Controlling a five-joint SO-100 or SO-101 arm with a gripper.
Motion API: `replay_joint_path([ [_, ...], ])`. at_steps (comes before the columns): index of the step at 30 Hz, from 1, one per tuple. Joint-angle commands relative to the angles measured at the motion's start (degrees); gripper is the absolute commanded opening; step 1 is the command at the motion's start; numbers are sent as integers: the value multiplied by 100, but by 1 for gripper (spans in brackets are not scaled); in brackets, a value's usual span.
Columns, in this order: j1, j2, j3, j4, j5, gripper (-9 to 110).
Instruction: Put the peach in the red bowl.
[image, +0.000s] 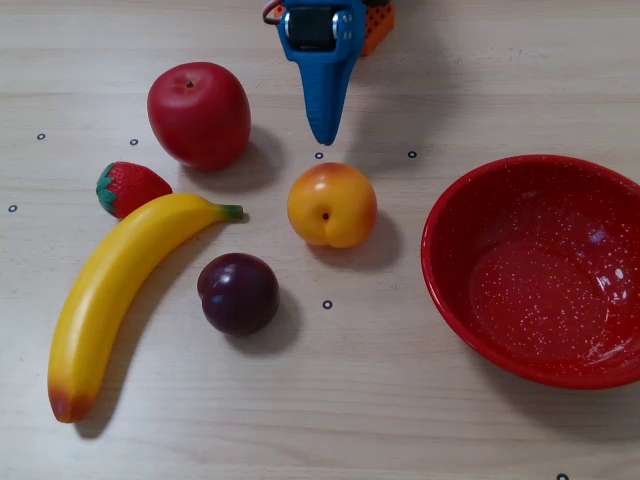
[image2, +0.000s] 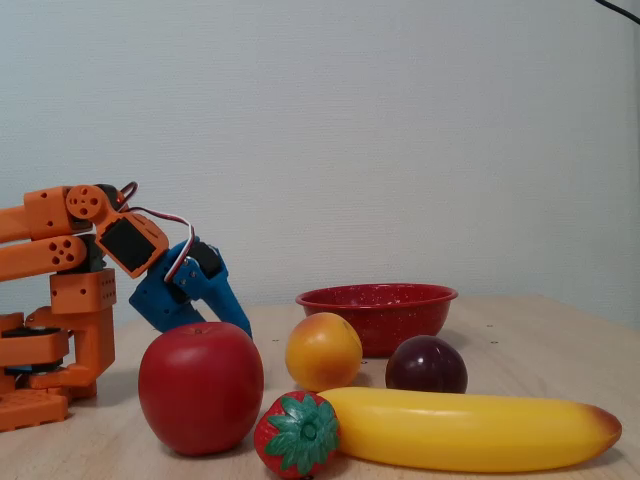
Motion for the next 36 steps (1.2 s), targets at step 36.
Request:
replay_joint_path([
  [36,176,-9000,-9466,3612,1705,33],
])
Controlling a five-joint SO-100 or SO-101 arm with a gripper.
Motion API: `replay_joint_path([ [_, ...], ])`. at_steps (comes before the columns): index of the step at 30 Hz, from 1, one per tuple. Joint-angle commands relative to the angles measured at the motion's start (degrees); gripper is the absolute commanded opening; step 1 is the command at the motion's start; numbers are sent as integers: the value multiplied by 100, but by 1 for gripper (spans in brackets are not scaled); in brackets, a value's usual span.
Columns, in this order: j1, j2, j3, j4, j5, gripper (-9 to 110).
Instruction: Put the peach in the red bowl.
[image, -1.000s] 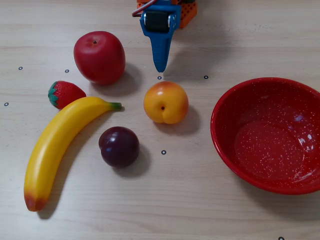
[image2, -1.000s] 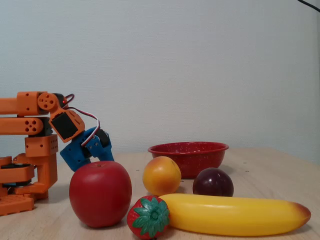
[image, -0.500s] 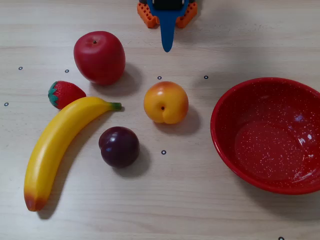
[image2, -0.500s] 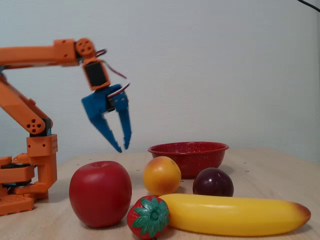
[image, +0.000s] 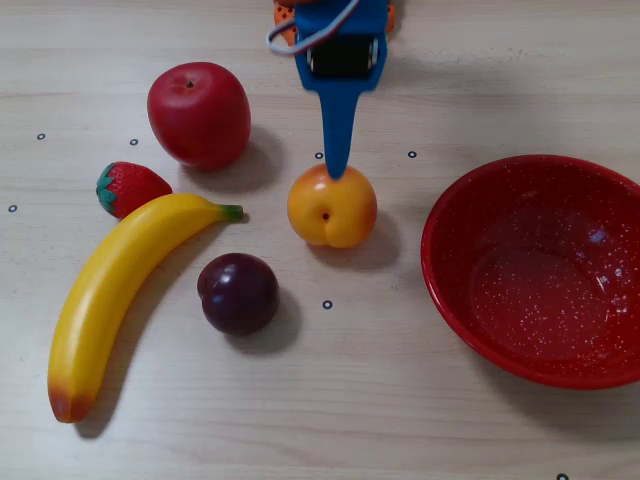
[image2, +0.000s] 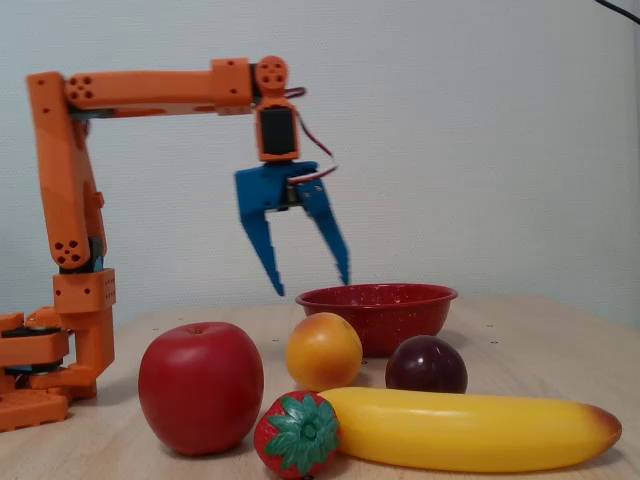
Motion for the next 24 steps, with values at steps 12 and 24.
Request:
replay_joint_path([
  [12,-387,-1644,-1503,729,536,42],
  [24,-79,-2241,-1591,519,527,44],
])
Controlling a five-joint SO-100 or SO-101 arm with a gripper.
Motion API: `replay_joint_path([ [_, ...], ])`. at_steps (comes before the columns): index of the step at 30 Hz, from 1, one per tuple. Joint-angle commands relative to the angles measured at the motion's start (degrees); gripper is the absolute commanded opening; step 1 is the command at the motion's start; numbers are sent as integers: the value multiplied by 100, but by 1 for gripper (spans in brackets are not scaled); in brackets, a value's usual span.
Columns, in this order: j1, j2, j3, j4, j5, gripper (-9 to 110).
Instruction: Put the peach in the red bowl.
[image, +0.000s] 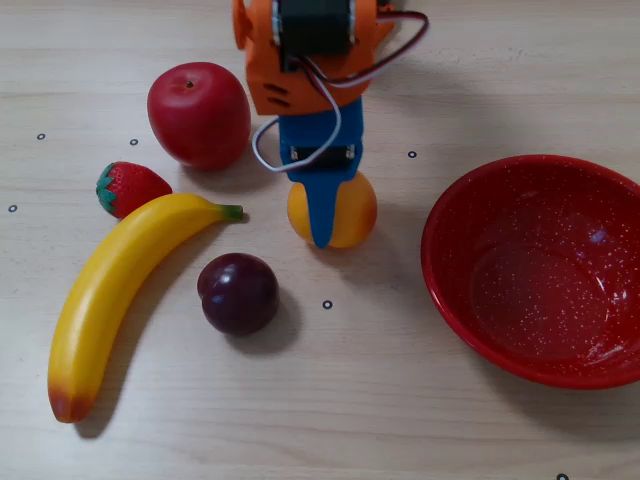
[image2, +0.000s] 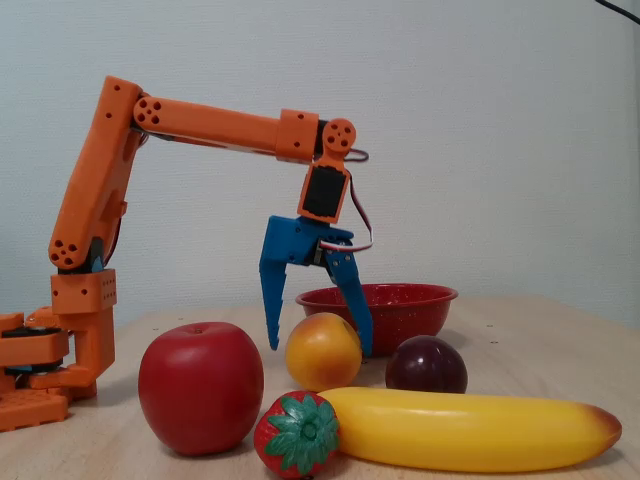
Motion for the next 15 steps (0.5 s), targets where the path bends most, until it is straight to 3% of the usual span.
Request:
replay_joint_path([
  [1,202,158,-510,-132,105,44],
  [15,299,-325,-703,-334,149,44],
])
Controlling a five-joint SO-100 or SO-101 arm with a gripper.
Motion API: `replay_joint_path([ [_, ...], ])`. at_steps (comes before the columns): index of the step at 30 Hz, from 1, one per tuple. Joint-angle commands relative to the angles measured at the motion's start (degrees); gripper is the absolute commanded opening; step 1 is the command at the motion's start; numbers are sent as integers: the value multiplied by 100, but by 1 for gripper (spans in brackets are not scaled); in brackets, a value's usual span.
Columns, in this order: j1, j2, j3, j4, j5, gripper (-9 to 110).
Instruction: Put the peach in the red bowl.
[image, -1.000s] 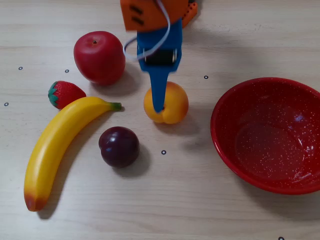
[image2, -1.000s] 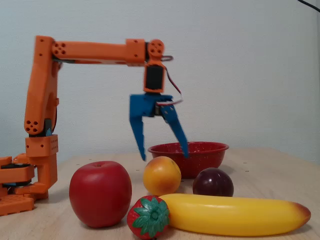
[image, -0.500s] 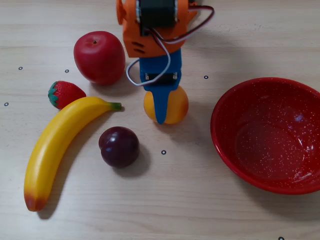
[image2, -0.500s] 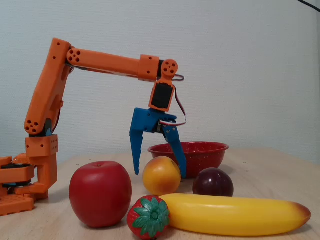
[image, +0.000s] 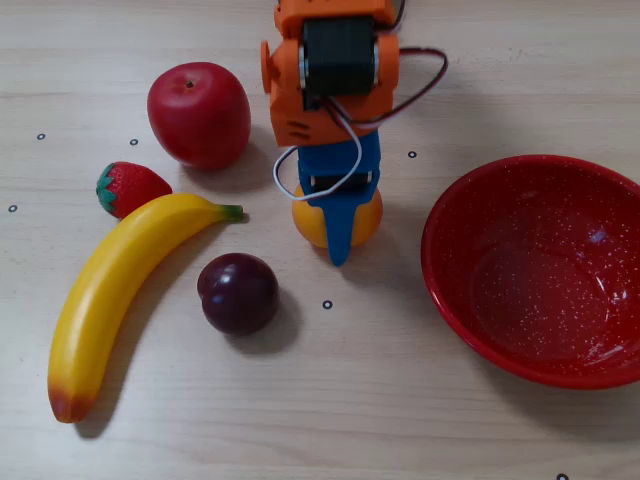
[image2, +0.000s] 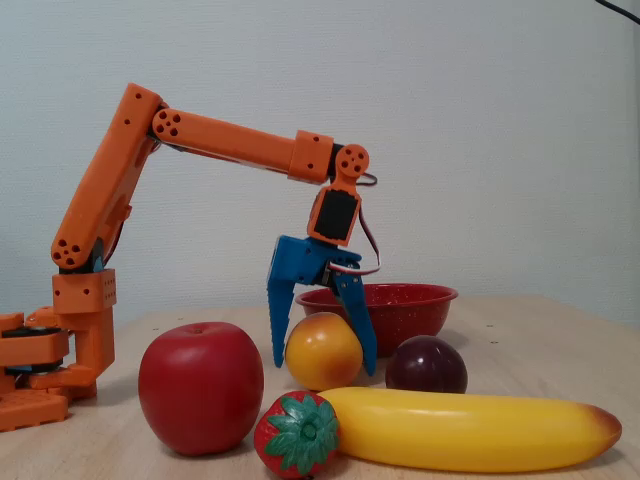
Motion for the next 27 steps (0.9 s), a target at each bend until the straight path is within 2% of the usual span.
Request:
replay_joint_path([
  [1,132,229,-466,-185,123,44],
  [19,44,79,-211,-492,396,38],
  [22,44,88,-114,-536,510,29],
  [27,53,176,44,-554,624,6],
])
